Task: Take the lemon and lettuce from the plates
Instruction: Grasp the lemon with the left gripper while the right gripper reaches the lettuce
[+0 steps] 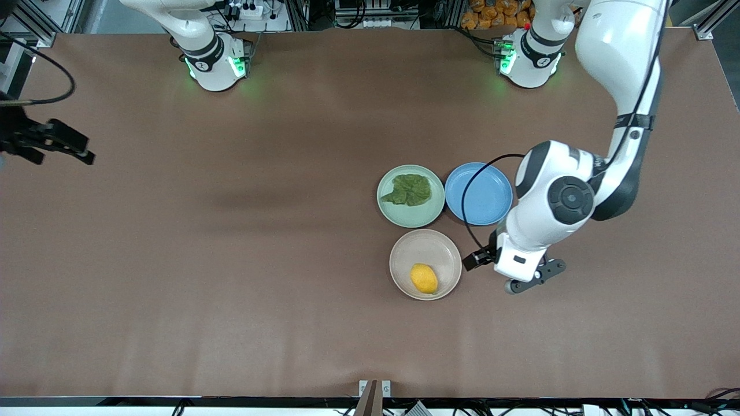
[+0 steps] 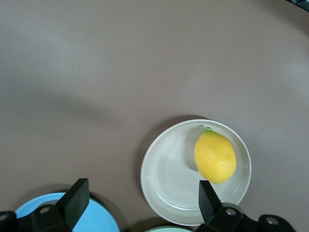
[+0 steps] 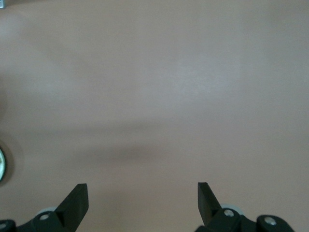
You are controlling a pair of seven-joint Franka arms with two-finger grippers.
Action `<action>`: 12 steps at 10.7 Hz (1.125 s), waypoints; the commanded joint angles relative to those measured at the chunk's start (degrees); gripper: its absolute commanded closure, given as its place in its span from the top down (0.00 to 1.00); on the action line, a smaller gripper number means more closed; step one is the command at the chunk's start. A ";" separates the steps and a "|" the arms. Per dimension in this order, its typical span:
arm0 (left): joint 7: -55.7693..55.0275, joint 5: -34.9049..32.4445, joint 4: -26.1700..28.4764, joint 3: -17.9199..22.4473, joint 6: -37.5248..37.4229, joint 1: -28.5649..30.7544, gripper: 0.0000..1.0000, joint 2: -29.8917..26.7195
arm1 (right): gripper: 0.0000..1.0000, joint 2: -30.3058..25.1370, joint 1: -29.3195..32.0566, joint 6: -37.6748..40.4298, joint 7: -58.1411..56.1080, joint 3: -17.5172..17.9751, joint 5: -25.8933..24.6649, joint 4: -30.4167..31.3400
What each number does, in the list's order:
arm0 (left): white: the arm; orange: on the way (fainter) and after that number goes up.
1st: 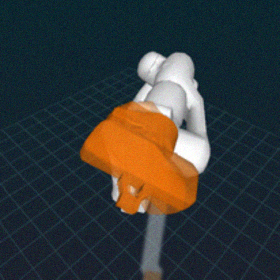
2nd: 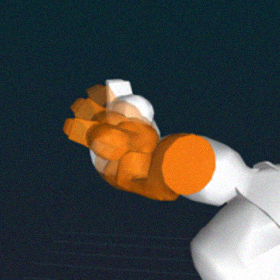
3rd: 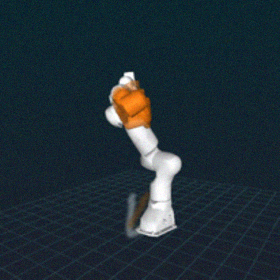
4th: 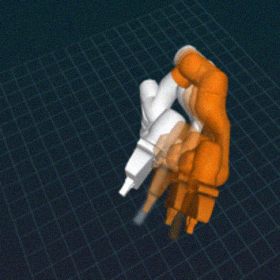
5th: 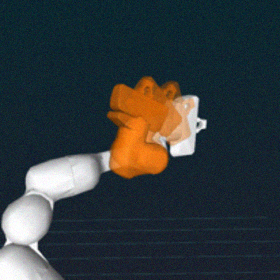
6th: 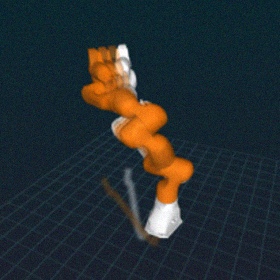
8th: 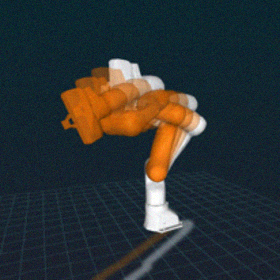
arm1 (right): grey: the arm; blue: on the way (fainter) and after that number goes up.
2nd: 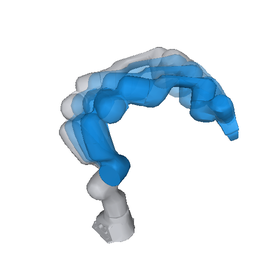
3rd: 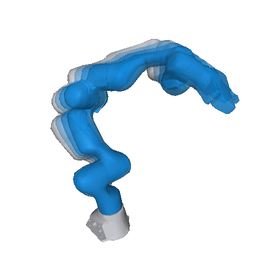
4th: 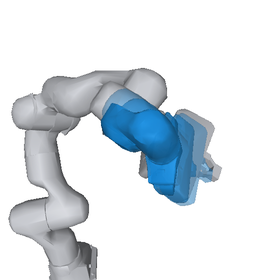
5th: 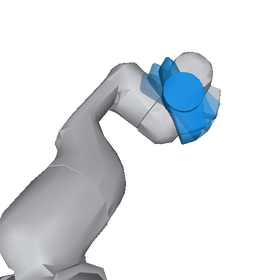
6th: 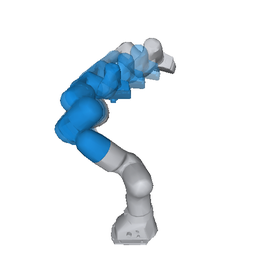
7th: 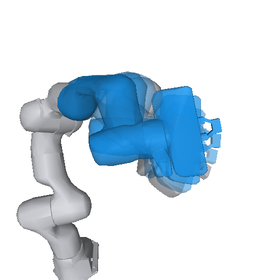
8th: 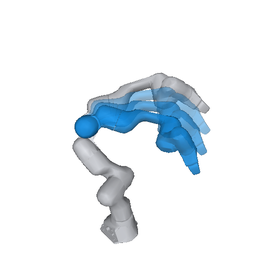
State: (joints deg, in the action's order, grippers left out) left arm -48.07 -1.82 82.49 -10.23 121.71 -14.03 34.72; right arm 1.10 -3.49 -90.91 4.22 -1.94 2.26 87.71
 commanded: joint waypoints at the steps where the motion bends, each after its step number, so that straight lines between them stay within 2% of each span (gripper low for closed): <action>1: -4.39 0.06 -1.89 0.48 2.81 -2.05 1.00 3.15 | 1.00 2.31 -4.22 -1.72 4.89 -0.09 0.47 -0.17; 4: -12.56 -0.03 -1.81 0.56 13.35 -4.07 1.00 6.40 | 1.00 6.87 -13.88 -6.01 16.56 -0.09 0.29 -0.17; 7: -12.93 -0.03 -1.80 0.74 18.37 -5.30 1.00 9.74 | 1.00 14.42 -24.86 -14.70 34.48 -0.09 0.12 -0.43; 10: -13.63 -0.20 -1.80 1.00 21.45 -6.62 1.00 12.29 | 1.00 23.13 -31.73 -25.33 47.59 -0.09 0.90 -0.61; 12: -13.63 -0.29 -1.80 1.09 24.10 -7.06 1.00 13.79 | 1.00 28.14 -38.58 -32.28 59.34 -0.26 -0.58 -0.79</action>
State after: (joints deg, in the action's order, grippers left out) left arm -59.85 -1.82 82.35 -10.03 144.24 -20.00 46.82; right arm 25.89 -37.61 -120.15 55.74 -1.39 2.29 88.55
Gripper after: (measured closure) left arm 0.000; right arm 0.000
